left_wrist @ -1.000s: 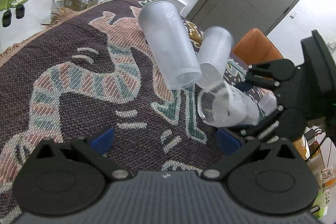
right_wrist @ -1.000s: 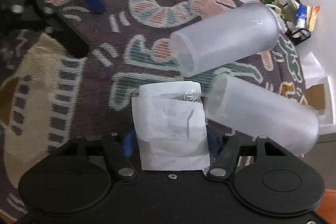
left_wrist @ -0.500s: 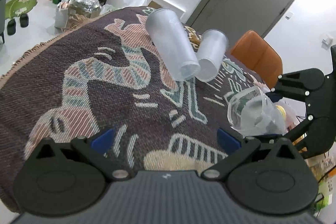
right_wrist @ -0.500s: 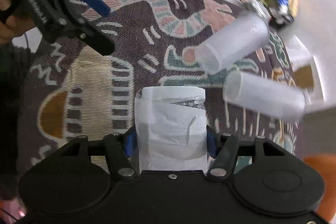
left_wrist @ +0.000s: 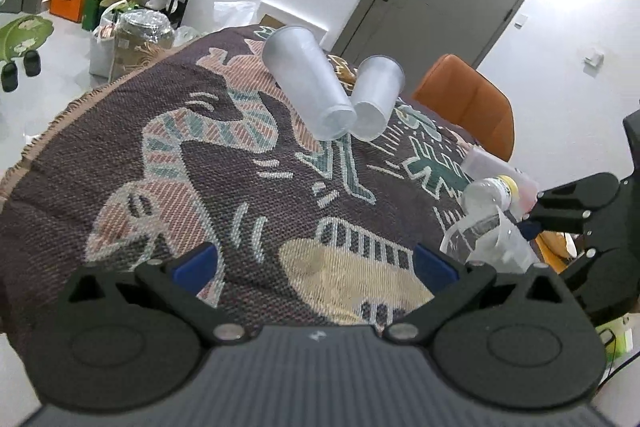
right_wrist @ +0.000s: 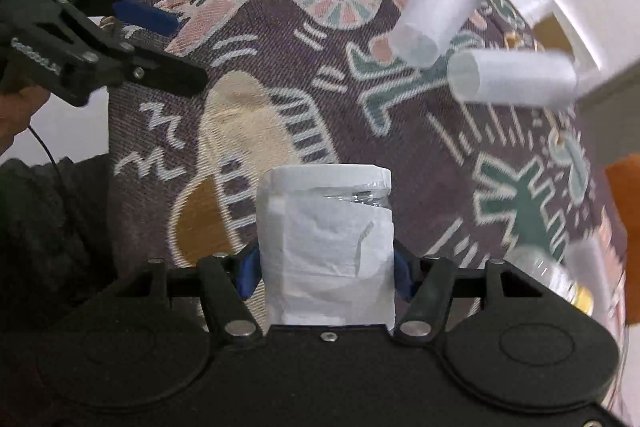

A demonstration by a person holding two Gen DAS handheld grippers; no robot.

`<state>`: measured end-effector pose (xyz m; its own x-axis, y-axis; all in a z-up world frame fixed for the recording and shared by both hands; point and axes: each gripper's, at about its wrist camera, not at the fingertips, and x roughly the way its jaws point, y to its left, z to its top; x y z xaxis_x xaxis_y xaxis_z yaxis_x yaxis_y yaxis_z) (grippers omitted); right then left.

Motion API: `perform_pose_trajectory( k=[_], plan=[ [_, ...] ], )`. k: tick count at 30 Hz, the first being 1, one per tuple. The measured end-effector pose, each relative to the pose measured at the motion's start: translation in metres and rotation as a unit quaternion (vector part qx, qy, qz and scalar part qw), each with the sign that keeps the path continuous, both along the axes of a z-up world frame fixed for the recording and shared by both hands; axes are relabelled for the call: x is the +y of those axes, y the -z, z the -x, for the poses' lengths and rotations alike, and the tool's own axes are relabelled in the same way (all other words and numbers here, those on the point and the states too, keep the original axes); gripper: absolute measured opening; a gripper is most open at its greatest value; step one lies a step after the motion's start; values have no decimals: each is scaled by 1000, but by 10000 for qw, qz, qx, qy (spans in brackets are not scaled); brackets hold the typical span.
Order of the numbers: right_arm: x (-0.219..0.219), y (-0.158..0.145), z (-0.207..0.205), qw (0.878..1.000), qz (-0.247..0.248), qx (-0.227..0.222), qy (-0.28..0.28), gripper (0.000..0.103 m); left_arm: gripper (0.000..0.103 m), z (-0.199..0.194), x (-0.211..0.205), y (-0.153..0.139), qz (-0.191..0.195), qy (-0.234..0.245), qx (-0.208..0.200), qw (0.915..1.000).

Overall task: Flip cup upright
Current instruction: 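Raise and rotate the held cup with the right gripper toward the left gripper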

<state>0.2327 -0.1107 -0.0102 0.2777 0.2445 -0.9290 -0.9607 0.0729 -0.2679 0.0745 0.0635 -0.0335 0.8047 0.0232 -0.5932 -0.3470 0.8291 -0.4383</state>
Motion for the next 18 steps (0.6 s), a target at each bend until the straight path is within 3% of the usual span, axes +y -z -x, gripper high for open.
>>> perform_pose_trajectory(
  k=[14, 18],
  plan=[
    [-1, 27, 29, 9976, -280, 303, 551, 61, 103, 24, 1, 9, -174, 316, 196, 9992],
    [-1, 36, 23, 9938, -485, 484, 879, 68, 103, 22, -1, 10, -178, 367, 277, 9988]
  ],
)
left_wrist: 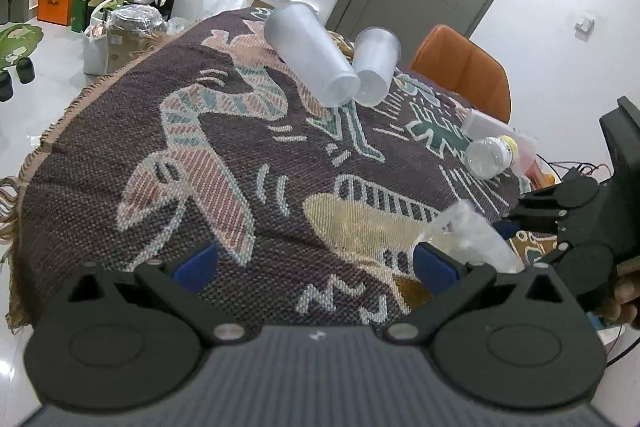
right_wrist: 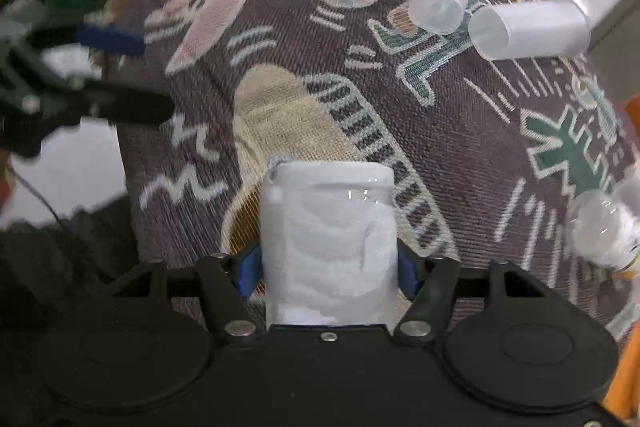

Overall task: Flip cup upright
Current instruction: 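Raise and rotate the held cup with the right gripper toward the left gripper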

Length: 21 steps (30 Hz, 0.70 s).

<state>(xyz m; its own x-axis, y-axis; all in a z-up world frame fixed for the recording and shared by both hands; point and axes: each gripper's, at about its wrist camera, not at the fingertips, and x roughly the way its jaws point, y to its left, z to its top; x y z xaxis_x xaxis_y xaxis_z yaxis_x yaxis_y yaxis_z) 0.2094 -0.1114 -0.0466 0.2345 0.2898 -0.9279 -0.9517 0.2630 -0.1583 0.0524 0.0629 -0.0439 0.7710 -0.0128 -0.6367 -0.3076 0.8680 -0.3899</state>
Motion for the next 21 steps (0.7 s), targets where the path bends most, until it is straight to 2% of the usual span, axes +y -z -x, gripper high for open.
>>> perform_pose_trajectory(
  k=[4, 13, 17, 21],
  plan=[
    [-9, -3, -2, 9995, -260, -16, 182, 84, 103, -6, -2, -4, -33, 50, 6, 10000],
    [-53, -28, 0, 9925, -1082, 0, 562, 94, 103, -21, -13, -16, 121, 72, 55, 9999],
    [-77, -38, 4, 9852, -1542, -104, 748, 94, 103, -28, -20, -19, 485, 13, 164, 9987],
    [-103, -39, 6, 9748, -1972, -104, 1033, 95, 103, -34, -26, -20, 1227, 3, 241, 9922]
  ],
)
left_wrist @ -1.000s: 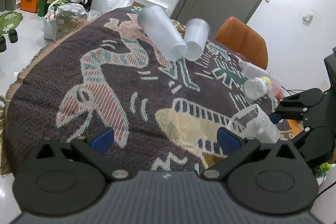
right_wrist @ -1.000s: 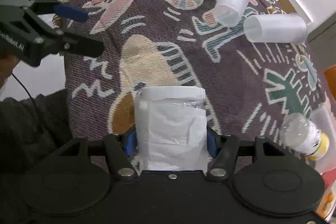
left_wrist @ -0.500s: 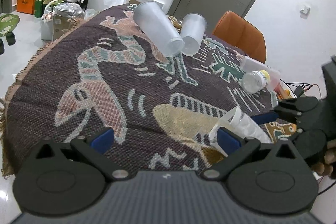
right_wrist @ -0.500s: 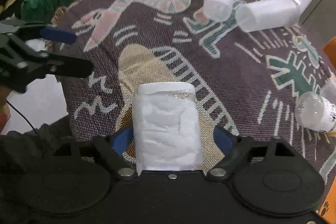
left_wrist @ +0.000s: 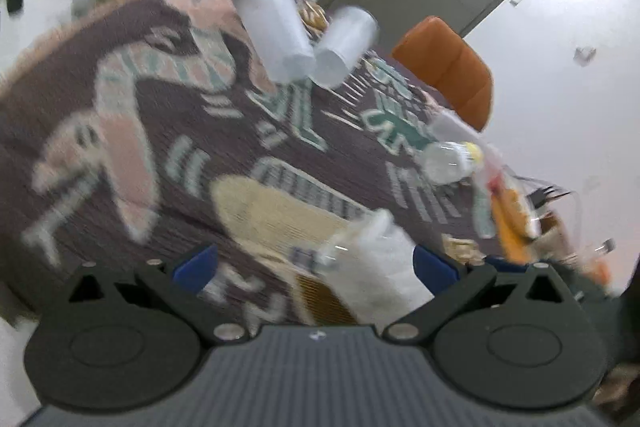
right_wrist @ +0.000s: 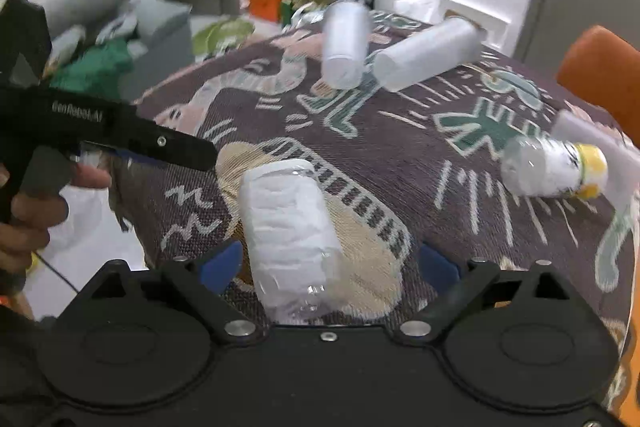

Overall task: Flip cup upright
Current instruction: 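Grasp the wrapped cup with the left gripper while the right gripper opens and releases it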

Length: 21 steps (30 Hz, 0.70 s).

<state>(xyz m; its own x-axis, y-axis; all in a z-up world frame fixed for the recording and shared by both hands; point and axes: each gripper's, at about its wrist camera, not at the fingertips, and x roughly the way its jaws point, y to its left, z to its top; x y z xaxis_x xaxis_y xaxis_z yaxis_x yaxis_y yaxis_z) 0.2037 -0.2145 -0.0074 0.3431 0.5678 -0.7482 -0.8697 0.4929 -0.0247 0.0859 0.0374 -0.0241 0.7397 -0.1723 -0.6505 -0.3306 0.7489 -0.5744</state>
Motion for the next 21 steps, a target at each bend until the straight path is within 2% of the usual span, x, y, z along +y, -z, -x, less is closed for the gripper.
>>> perform_pose_trajectory(
  k=[5, 12, 16, 21],
  plan=[
    [-29, 4, 2, 9987, -357, -46, 349, 95, 103, -14, -13, 3, 438, -134, 228, 9987],
    [-65, 13, 2, 9897, -1000, -92, 1018, 95, 103, -31, -29, 6, 591, -226, 382, 9973],
    [-80, 20, 8, 9831, -1409, -78, 1170, 95, 102, -41, -37, 11, 805, -179, 524, 9952],
    [-91, 33, 14, 9760, -1680, -68, 1382, 95, 101, -49, -40, 18, 921, -398, 605, 9931]
  ],
)
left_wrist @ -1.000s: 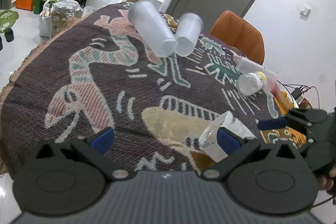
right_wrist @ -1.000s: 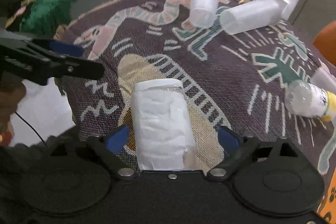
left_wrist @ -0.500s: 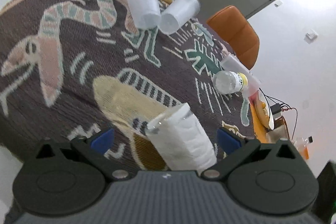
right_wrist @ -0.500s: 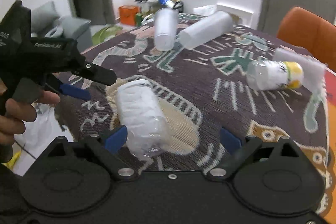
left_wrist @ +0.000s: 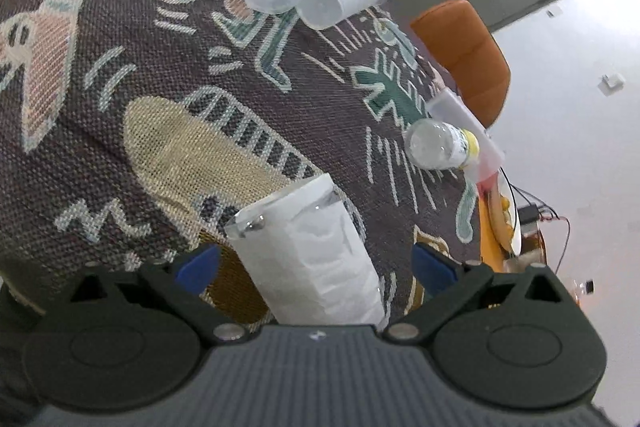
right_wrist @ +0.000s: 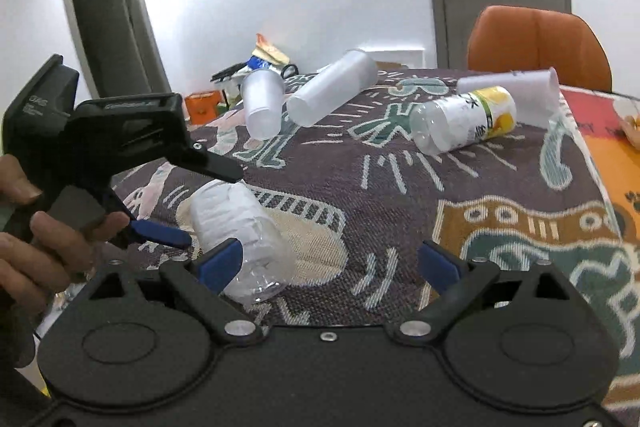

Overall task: Flip cup upright
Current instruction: 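Grasp the wrapped cup with the left gripper while the right gripper opens and releases it, then lower the cup, opening up, onto the blanket with the left gripper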

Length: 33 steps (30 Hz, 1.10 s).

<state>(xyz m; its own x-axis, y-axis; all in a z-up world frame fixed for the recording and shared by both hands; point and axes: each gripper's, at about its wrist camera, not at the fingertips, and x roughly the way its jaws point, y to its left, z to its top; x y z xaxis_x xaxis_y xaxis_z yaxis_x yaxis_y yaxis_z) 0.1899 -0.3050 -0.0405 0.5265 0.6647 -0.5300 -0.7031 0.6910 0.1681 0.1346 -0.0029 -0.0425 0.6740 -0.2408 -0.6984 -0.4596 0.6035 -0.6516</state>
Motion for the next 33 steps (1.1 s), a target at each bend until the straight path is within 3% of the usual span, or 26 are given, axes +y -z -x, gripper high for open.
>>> perform_pose_trajectory(
  k=[8, 13, 15, 20, 24, 29, 33],
  plan=[
    [-15, 23, 9, 9996, -205, 24, 181, 95, 91, -14, -1, 10, -43, -314, 248, 9992],
    [-22, 31, 13, 9993, -249, 30, 275, 95, 73, -18, 4, 15, -36, -568, 326, 9978],
    [-24, 36, 14, 9992, -247, 65, 300, 95, 70, -19, 4, 15, -29, -591, 320, 9977],
    [-27, 41, 18, 9989, -258, 56, 400, 95, 67, -20, -3, 2, -545, -455, 59, 9975],
    [-33, 41, 18, 9980, -349, 51, 515, 95, 67, -17, -10, -15, -971, -378, -383, 9938],
    [-35, 39, 16, 9976, -398, -11, 574, 95, 67, -13, -20, -41, -1638, -291, -1065, 9803],
    [-37, 37, 14, 9969, -442, -24, 652, 95, 67, -14, -28, -51, -2076, -196, -1365, 9685]
  ],
)
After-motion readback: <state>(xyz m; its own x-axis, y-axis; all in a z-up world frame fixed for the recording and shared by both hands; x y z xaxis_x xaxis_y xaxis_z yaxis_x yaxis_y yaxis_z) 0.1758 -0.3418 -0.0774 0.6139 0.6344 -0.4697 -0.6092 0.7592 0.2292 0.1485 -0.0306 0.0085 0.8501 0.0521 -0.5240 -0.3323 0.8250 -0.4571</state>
